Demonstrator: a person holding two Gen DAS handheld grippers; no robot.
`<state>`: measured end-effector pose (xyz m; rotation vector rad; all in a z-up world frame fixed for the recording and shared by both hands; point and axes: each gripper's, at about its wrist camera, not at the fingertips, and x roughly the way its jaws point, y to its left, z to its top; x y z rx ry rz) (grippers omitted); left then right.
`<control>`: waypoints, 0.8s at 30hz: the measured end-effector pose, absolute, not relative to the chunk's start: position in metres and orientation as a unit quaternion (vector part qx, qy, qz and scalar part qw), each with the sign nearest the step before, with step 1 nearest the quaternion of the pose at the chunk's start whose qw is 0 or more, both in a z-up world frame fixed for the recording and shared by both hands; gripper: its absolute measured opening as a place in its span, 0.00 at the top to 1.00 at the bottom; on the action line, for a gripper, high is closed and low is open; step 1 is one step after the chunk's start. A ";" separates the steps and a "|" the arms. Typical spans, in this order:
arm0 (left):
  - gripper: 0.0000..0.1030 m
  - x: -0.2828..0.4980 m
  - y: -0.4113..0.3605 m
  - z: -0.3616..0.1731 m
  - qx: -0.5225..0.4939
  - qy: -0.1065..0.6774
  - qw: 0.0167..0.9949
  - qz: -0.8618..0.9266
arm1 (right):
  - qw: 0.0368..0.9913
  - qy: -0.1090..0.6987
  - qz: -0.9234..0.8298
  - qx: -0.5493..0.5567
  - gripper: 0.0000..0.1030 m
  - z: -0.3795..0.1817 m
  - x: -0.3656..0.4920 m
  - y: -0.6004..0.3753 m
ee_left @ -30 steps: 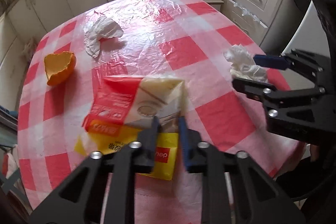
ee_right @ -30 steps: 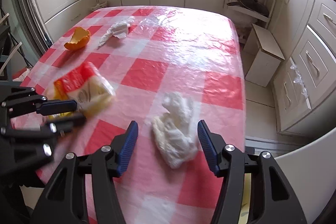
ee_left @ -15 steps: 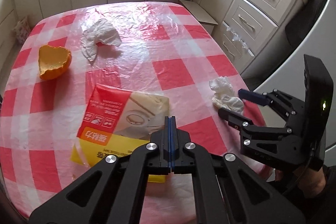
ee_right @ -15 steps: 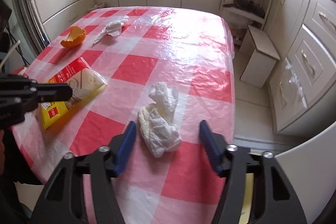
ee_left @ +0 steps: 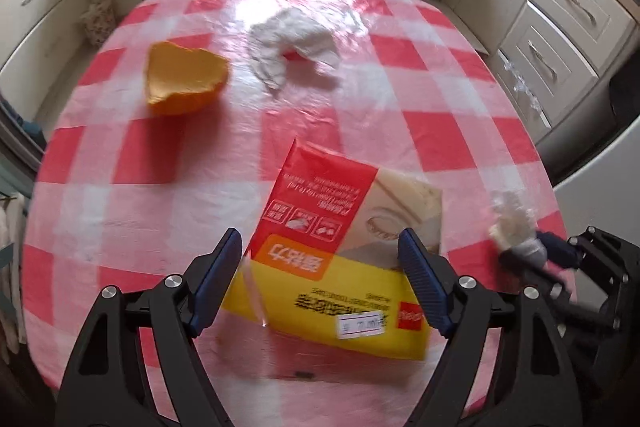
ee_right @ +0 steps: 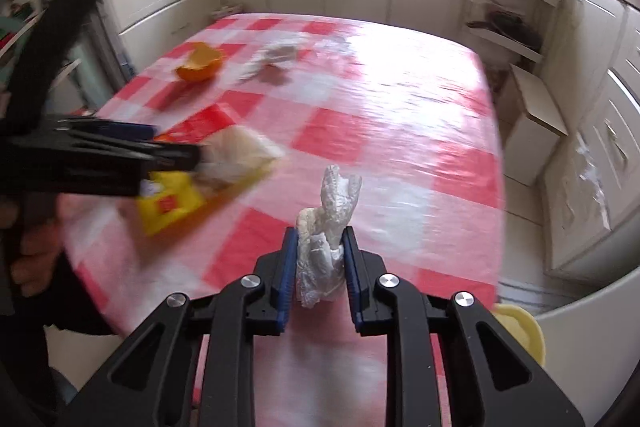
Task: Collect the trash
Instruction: 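Grasp the yellow-and-red printed box with the left tool while the right tool holds the tissue, then carry box and tissue to the yellow bucket and open both tools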
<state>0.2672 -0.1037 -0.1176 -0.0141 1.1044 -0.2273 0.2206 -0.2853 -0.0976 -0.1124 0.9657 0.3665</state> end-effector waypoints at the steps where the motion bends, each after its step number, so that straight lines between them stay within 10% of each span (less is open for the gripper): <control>1: 0.26 0.266 -0.110 -0.119 -0.004 0.523 0.845 -0.114 | 0.866 0.460 0.186 -0.062 0.77 -0.098 0.218 -0.276; 6: 0.84 0.257 -0.135 -0.119 0.005 0.520 0.840 -0.154 | 0.862 0.457 0.205 -0.081 0.77 -0.104 0.209 -0.256; 8: 0.92 0.255 -0.141 -0.117 -0.005 0.521 0.837 -0.167 | 0.861 0.458 0.207 -0.074 0.77 -0.104 0.209 -0.258; 24: 0.99 0.235 -0.180 -0.061 -0.049 0.444 0.865 -0.228 | 0.885 0.441 0.141 -0.051 0.78 -0.080 0.187 -0.318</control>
